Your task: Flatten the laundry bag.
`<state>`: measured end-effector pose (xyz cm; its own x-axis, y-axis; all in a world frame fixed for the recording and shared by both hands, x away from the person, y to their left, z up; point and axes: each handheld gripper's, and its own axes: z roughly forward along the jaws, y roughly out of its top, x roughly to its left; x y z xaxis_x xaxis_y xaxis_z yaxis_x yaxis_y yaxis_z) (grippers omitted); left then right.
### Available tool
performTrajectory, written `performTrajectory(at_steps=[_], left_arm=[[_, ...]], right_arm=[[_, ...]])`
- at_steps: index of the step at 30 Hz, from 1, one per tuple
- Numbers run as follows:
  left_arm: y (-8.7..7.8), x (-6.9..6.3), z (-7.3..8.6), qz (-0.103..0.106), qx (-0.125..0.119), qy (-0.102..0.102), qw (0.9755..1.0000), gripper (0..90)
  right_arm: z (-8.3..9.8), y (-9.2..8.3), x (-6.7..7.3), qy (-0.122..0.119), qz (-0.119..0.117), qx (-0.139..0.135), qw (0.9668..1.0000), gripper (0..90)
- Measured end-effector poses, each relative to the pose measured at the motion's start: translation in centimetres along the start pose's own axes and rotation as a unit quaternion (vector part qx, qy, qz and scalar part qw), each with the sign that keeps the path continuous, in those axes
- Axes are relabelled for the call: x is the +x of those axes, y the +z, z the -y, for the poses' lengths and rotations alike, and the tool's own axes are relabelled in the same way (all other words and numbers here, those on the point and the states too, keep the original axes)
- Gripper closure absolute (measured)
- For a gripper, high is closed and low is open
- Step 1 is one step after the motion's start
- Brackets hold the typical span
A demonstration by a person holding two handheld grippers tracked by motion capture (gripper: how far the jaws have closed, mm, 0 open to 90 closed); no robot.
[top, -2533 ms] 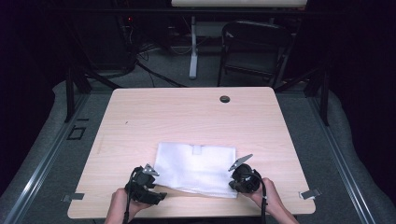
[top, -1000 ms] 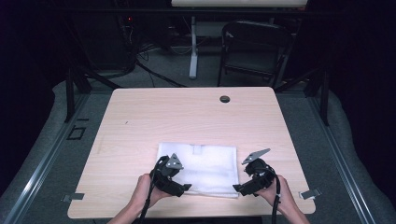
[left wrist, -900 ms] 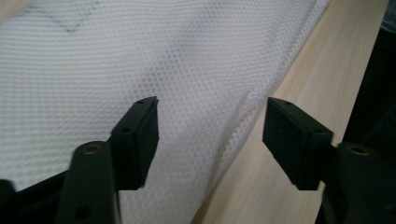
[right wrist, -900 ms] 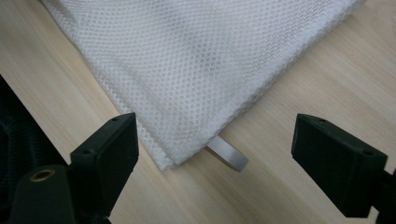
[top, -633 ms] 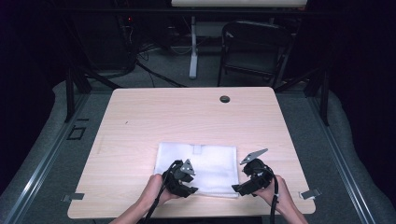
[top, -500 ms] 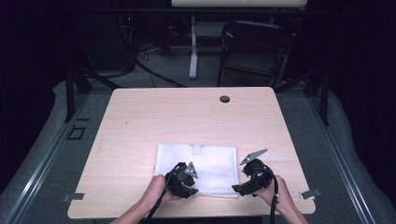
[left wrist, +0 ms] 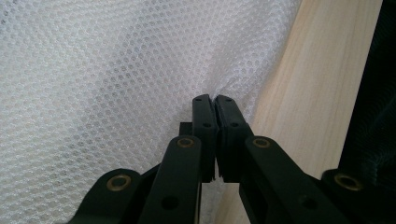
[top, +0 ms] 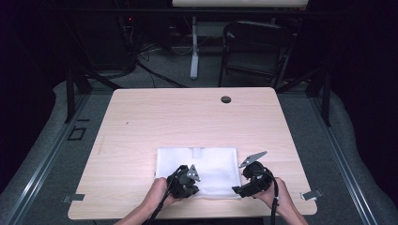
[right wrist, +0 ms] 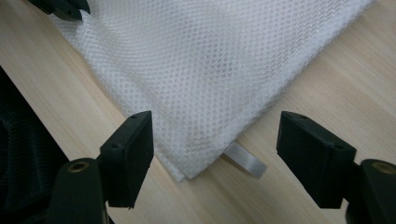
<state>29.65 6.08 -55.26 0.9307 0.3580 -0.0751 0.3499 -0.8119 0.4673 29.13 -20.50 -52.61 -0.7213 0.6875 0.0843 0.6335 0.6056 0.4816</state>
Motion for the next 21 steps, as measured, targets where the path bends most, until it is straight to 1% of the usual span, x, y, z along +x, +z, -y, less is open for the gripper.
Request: performTrajectory(at_steps=[3,4,5,6,7,8,9,10,11,12,13,14,15,16,19,21], left_arm=[[-0.2,0.1,0.0,0.001,-0.005,-0.004,1.0,88.1],[-0.3,0.1,0.0,0.0,-0.007,-0.005,1.0,88.1],[-0.4,0.1,0.0,-0.001,-0.009,-0.008,0.9999,88.1],[-0.5,0.2,-0.1,-0.001,-0.012,-0.01,0.9999,88.1],[-0.6,0.2,-0.1,-0.004,-0.016,-0.012,0.9998,88.0],[-0.7,0.3,-0.1,0.0,-0.016,-0.016,0.9997,88.1],[-0.8,0.3,-0.1,-0.003,-0.017,-0.017,0.9997,88.1],[-0.9,0.4,-0.1,-0.005,-0.026,-0.021,0.9994,88.1],[-1.0,0.4,-0.1,-0.004,-0.03,-0.028,0.9992,88.1],[-1.1,0.4,-0.1,-0.005,-0.028,-0.027,0.9992,88.1],[-1.2,0.4,-0.1,-0.007,-0.031,-0.03,0.999,88.1],[-1.3,0.5,-0.1,-0.008,-0.029,-0.027,0.9992,88.1],[-1.3,0.5,-0.1,-0.009,-0.033,-0.031,0.9989,88.1],[-1.3,0.5,-0.1,-0.01,-0.034,-0.033,0.9988,88.1],[-1.4,0.5,-0.1,-0.011,-0.038,-0.035,0.9986,88.0],[-1.5,0.6,-0.1,-0.012,-0.038,-0.036,0.9985,88.0]], right_arm=[[0.0,-0.1,0.4,-0.008,0.003,-0.007,0.9999,34.5],[-0.1,-0.2,0.5,-0.012,0.0,-0.011,0.9999,37.0],[-0.1,-0.3,0.6,-0.015,0.005,-0.017,0.9997,40.4],[-0.1,-0.3,0.8,-0.017,0.003,-0.021,0.9996,42.6],[-0.2,-0.4,1.0,-0.023,0.004,-0.023,0.9995,45.5],[-0.2,-0.4,1.2,-0.026,0.006,-0.026,0.9993,51.3],[-0.3,-0.5,1.4,-0.03,0.004,-0.029,0.9991,55.0],[-0.3,-0.5,1.6,-0.033,0.003,-0.029,0.999,57.9],[-0.4,-0.5,1.9,-0.041,0.001,-0.032,0.9986,63.5],[-0.5,-0.5,2.2,-0.047,0.0,-0.029,0.9985,66.7],[-0.5,-0.4,2.4,-0.052,-0.002,-0.033,0.9981,70.3],[-0.5,-0.4,2.7,-0.057,-0.004,-0.036,0.9977,73.9],[-0.6,-0.3,3.1,-0.065,-0.006,-0.037,0.9972,76.9],[-0.7,-0.3,3.4,-0.068,-0.01,-0.04,0.9968,80.5],[-0.8,0.0,4.2,-0.089,-0.013,-0.042,0.9951,88.1],[-0.8,0.2,4.6,-0.099,-0.016,-0.042,0.9941,90.0]])
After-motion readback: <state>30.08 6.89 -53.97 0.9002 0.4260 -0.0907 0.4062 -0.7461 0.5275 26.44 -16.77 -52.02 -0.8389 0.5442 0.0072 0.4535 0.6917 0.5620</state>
